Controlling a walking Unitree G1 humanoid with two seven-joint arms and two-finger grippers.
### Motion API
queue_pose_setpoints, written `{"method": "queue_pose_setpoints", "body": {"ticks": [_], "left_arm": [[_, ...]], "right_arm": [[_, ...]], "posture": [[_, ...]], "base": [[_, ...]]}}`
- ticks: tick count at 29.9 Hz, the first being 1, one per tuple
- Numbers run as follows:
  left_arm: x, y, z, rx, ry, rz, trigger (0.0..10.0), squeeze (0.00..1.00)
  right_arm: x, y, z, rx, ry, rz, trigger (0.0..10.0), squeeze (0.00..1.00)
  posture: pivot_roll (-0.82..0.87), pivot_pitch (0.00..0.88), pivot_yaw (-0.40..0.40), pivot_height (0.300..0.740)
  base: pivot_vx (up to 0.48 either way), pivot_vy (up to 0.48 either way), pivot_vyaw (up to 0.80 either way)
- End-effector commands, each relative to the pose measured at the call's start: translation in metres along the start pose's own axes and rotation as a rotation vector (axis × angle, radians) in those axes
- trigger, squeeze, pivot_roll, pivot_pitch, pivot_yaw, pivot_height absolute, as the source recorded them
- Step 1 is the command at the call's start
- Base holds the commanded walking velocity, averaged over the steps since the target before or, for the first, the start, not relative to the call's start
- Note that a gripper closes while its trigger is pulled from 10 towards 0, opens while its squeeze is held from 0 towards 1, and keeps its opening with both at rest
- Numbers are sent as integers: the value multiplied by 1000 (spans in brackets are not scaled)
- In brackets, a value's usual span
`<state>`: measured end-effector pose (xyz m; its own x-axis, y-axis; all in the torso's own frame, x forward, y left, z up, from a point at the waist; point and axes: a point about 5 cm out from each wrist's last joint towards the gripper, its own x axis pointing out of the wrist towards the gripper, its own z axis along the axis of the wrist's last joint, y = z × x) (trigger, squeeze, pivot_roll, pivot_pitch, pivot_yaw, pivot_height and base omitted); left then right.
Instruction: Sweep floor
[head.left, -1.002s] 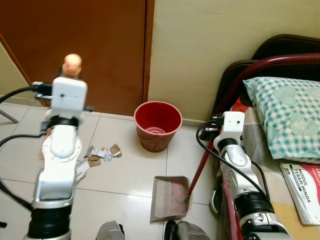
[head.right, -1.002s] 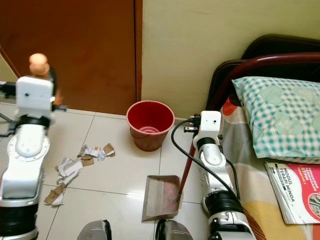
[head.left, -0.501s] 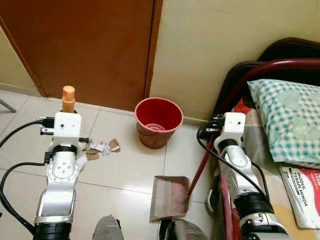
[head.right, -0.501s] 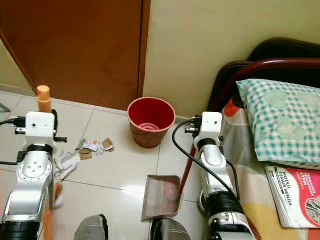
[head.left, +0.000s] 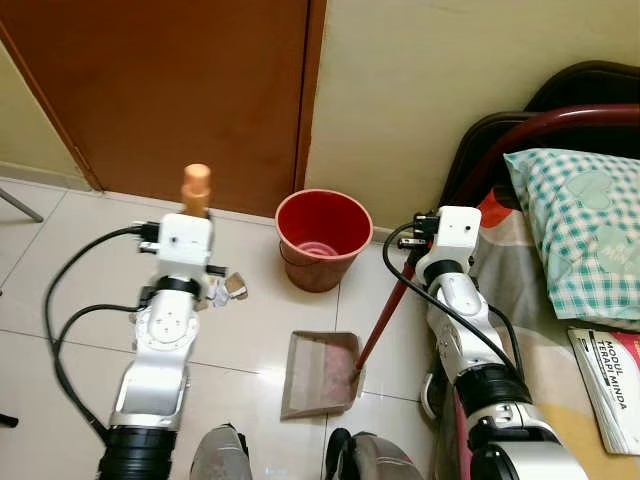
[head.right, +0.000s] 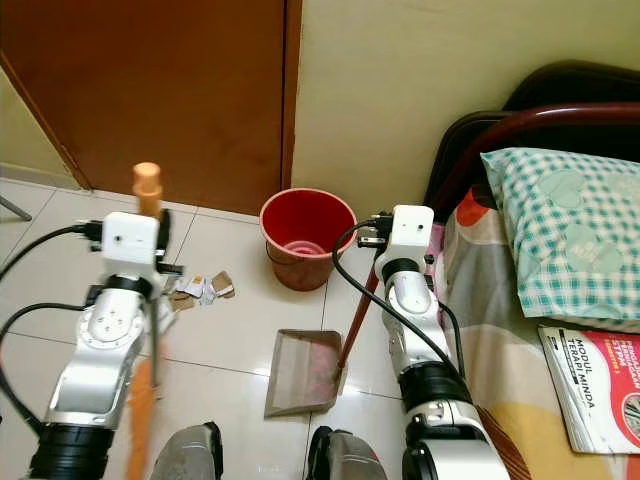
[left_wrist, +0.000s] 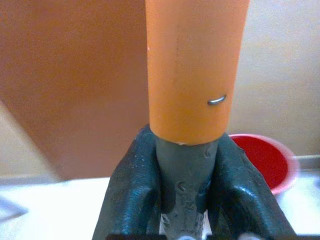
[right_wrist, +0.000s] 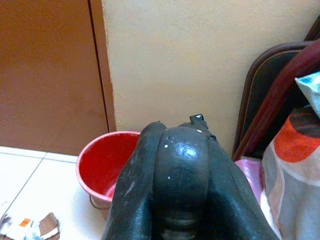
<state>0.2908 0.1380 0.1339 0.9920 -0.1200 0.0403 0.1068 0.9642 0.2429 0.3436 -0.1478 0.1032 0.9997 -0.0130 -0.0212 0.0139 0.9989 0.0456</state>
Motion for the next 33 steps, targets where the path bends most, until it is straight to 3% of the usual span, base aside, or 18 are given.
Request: {"method": "queue_pose_setpoints", "body": {"ticks": [1, 6, 9, 16, 21, 29, 33], "left_arm": [[2, -12, 17, -15, -78, -71, 10000, 0], [1, -29, 23, -52, -100, -165, 10000, 0], [-1, -40, 28, -80, -105, -267, 10000, 0], [-4, -43, 40, -118, -128, -331, 10000, 0], [-9, -52, 63, -193, -174, -451, 10000, 0], [-11, -57, 75, -376, -215, -485, 10000, 0], [-9, -50, 78, -377, -227, -458, 10000, 0]], "right_arm": [[3, -3, 7, 11, -28, -17, 10000, 0], [3, -1, 4, -14, -26, -15, 10000, 0], [1, 6, -1, -112, -28, -16, 10000, 0], [-2, 12, -11, -135, 12, -14, 10000, 0], [-1, 16, -19, -123, 48, -36, 10000, 0], [1, 22, -19, -111, 56, -33, 10000, 0], [0, 20, -20, -104, 55, -38, 10000, 0]], "posture": [[76, 180, -79, 740], [67, 174, -79, 740], [62, 168, -74, 740], [69, 162, -71, 740], [79, 155, -66, 740], [79, 152, -61, 740], [75, 156, -55, 740]], "base": [[0, 0, 0], [0, 0, 0], [0, 0, 0], [0, 0, 0], [0, 0, 0], [0, 0, 0], [0, 0, 0]]}}
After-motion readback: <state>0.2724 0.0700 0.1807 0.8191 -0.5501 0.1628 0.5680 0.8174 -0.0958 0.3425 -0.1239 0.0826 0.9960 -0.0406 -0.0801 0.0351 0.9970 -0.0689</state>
